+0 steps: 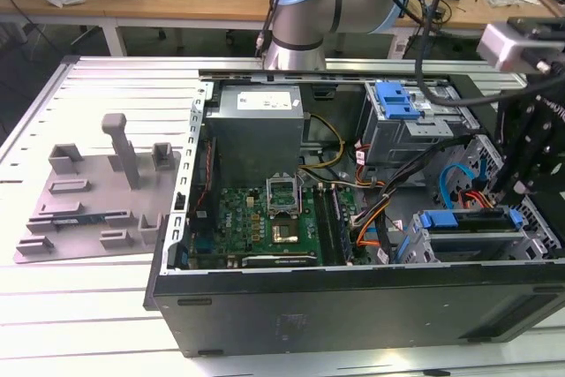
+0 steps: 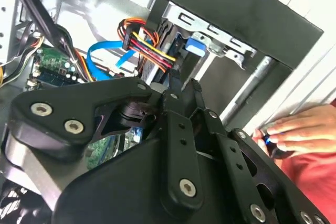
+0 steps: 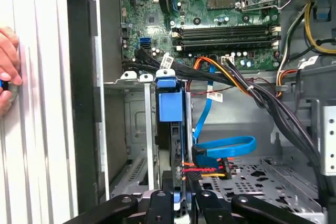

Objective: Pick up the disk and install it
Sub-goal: 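Insert the first disk wire, then insert the second disk wire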

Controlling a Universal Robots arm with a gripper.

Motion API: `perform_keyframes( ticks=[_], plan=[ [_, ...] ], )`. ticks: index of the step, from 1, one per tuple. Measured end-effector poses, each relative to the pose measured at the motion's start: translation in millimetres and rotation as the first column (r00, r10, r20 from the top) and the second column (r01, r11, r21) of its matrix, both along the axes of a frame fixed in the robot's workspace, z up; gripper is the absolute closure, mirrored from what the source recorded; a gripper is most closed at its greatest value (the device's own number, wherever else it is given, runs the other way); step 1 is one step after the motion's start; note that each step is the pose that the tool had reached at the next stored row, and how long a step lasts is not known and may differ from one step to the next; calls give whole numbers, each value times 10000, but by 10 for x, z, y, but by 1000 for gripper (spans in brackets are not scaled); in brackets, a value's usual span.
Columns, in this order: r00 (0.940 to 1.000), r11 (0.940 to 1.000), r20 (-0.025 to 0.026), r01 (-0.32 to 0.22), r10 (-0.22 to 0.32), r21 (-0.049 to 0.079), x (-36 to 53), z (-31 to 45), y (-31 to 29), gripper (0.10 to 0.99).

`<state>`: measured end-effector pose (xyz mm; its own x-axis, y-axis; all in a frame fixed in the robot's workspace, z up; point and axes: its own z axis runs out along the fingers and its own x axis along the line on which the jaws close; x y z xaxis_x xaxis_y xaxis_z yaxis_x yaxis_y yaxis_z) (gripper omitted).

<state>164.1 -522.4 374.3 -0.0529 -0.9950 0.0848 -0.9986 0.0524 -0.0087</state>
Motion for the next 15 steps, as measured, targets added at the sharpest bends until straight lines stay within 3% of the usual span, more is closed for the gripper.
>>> perform_keyframes(
  ticks=[2,3,15],
  plan=[
    [10000,10000,0,0,0,-9,0,101,1,843],
    [10000,10000,0,0,0,-13,0,115,1,843],
    [10000,10000,0,-8,8,-25,0,123,2,843]
  ],
)
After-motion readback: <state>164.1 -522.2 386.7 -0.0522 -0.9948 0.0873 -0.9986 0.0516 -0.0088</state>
